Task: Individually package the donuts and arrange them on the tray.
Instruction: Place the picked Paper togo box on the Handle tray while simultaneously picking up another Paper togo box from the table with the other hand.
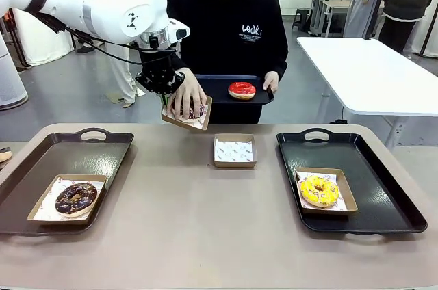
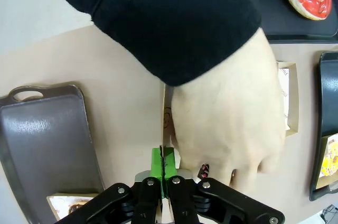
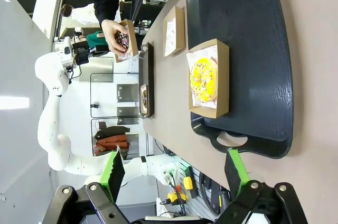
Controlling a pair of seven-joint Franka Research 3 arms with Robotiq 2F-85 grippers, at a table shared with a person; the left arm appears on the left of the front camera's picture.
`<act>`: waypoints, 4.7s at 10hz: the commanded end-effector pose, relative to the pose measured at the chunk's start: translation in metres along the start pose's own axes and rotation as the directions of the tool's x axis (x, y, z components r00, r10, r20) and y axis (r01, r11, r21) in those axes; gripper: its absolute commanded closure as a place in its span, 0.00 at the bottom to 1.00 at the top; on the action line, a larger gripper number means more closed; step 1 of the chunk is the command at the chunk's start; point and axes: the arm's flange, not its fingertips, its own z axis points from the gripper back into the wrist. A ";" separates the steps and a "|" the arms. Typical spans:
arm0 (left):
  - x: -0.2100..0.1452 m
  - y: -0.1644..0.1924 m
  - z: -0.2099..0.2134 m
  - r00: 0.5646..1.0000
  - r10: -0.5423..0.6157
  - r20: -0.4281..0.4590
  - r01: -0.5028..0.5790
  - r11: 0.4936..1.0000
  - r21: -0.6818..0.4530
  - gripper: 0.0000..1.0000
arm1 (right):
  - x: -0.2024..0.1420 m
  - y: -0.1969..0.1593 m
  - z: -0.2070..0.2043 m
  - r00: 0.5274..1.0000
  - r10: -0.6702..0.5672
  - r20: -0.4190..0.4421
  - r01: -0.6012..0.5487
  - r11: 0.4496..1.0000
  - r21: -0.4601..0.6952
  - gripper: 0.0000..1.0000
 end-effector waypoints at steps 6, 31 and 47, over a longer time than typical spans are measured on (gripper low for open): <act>0.000 0.001 0.001 1.000 -0.007 -0.001 0.007 1.000 -0.010 1.00 | 0.000 0.001 0.000 1.000 -0.018 0.007 0.018 1.000 0.016 0.00; -0.092 0.237 0.022 0.913 0.265 -0.311 -0.290 0.956 -0.036 0.99 | 0.034 0.201 -0.338 0.971 0.141 -0.191 -0.232 0.729 -0.644 0.00; -0.067 0.297 -0.016 0.961 0.199 -0.193 -0.202 0.979 0.005 0.99 | 0.125 0.265 -0.461 0.949 -0.010 -0.316 -0.272 0.483 -0.832 0.00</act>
